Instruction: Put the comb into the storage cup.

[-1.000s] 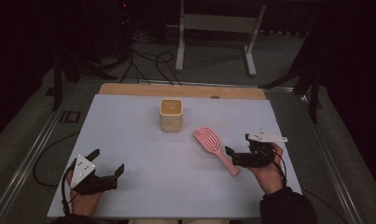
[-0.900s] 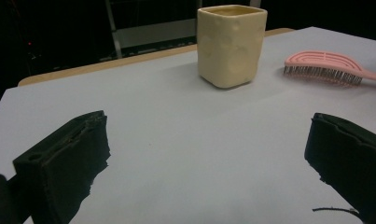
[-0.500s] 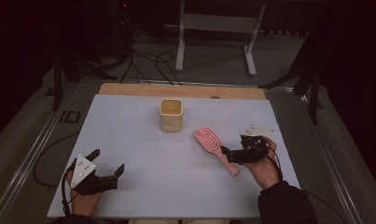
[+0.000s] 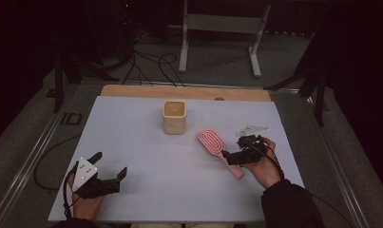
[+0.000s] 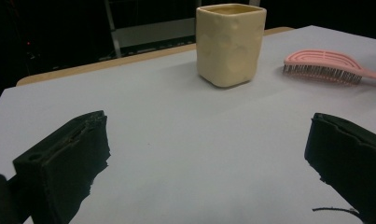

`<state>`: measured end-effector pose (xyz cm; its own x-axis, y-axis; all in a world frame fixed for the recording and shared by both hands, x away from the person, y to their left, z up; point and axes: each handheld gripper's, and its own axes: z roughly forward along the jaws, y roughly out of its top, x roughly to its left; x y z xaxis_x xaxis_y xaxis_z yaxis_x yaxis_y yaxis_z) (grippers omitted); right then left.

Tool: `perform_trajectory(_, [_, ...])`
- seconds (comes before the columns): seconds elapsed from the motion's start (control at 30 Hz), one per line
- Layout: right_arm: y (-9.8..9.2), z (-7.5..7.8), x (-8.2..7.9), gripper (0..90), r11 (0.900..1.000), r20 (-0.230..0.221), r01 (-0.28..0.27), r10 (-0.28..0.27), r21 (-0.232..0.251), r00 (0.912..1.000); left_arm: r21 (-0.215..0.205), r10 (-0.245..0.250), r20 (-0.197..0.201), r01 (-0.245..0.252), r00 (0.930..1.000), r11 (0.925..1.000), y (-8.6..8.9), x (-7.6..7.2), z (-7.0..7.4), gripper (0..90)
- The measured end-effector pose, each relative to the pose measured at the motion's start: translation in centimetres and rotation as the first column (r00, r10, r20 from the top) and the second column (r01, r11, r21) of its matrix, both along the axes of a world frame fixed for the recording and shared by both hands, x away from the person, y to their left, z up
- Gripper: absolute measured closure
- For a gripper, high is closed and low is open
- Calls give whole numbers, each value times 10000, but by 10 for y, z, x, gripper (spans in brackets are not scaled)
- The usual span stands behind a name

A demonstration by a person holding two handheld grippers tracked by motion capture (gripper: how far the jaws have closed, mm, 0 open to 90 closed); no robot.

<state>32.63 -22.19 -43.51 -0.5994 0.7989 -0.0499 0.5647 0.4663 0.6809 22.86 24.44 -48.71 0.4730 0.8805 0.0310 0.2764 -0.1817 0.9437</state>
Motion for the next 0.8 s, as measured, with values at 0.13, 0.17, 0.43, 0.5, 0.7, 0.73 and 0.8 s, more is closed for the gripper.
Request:
perform_trajectory(0.13, [3, -4, 3, 87, 9998, -250, -68, 63, -182, 9997, 5, -6, -4, 6, 10000, 10000, 0, 0, 0, 4])
perform_trajectory(0.17, [3, -5, 4, 87, 9997, -307, -79, 72, -250, 9995, -1, -6, 3, 6, 10000, 10000, 0, 0, 0, 4])
perform_trajectory(0.43, [8, -14, 10, 87, 9976, -744, -305, 258, -625, 9969, 10, -8, -8, 8, 10000, 10000, -1, 0, 0, 4])
perform_trajectory(0.5, [10, -17, 12, 88, 9966, -888, -343, 276, -750, 9957, 24, -16, -4, 16, 10000, 10000, -1, 0, 0, 4])
perform_trajectory(0.7, [14, -22, 18, 88, 9945, -1233, -476, 359, -930, 9917, 2, -13, 2, 13, 10000, 10000, 0, 0, 0, 4])
perform_trajectory(0.73, [14, -24, 19, 88, 9943, -1358, -482, 349, -955, 9901, 4, -14, 2, 14, 10000, 10000, 0, 0, 0, 4])
perform_trajectory(0.8, [14, -25, 21, 89, 9942, -1473, -467, 322, -965, 9886, 9, -17, -2, 17, 10000, 10000, -1, 0, 0, 4])
